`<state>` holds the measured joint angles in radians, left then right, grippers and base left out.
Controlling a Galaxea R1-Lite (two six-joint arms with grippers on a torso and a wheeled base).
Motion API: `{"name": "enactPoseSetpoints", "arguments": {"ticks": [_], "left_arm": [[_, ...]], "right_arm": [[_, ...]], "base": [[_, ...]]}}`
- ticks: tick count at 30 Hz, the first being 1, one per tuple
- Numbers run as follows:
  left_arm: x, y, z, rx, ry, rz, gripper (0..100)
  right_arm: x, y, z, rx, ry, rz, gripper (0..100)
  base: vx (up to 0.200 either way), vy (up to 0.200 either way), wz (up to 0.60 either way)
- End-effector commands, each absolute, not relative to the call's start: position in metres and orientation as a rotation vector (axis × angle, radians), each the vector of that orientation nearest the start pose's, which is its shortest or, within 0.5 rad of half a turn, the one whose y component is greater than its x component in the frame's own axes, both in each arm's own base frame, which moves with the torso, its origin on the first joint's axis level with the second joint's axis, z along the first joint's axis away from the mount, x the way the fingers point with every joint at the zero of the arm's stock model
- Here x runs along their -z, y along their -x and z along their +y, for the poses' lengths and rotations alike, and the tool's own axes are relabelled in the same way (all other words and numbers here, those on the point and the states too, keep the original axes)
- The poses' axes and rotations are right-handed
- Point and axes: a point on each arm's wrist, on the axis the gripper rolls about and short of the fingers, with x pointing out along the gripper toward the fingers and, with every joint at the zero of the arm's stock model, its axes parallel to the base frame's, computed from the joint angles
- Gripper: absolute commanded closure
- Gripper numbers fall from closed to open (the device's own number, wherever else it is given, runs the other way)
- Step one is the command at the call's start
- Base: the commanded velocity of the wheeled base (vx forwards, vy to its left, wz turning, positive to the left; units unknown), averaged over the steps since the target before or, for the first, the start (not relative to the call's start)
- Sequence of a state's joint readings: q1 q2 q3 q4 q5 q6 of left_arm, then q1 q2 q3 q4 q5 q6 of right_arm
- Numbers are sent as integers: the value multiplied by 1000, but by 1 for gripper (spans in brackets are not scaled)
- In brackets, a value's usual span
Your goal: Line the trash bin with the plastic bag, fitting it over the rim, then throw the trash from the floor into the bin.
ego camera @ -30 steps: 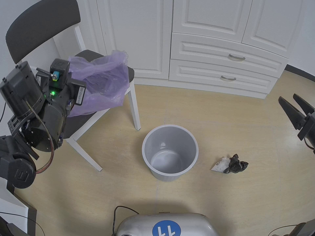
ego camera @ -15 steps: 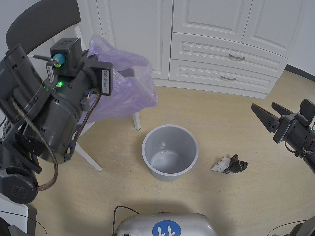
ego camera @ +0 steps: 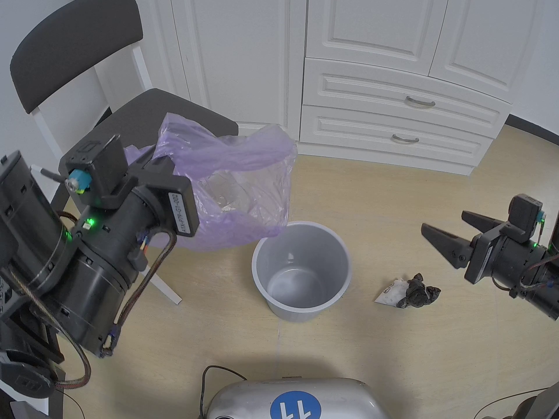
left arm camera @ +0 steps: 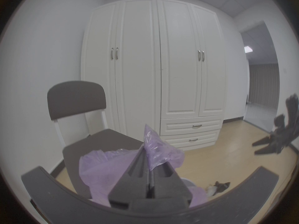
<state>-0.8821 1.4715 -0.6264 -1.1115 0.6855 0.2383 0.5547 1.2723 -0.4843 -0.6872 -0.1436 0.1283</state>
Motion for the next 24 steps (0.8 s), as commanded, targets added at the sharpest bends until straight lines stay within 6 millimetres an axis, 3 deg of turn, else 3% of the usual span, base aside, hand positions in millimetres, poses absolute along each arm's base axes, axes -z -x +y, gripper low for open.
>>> {"name": "enactPoseSetpoints", "arguments": {"ticks": [1,8,24], "left_arm": [[-232,-160,-175,223,-3,-177,100],[-238,-160,-177,246,19,-197,100],[-262,-169,-207,299,196,-243,100]], "right_arm": [[-183,-170,118,-461,-53,227,0],[-157,-186,143,-492,-71,286,0],[-100,-184,188,-560,-30,482,0]], "base": [[0,0,0],[0,0,0],[0,0,0]]}}
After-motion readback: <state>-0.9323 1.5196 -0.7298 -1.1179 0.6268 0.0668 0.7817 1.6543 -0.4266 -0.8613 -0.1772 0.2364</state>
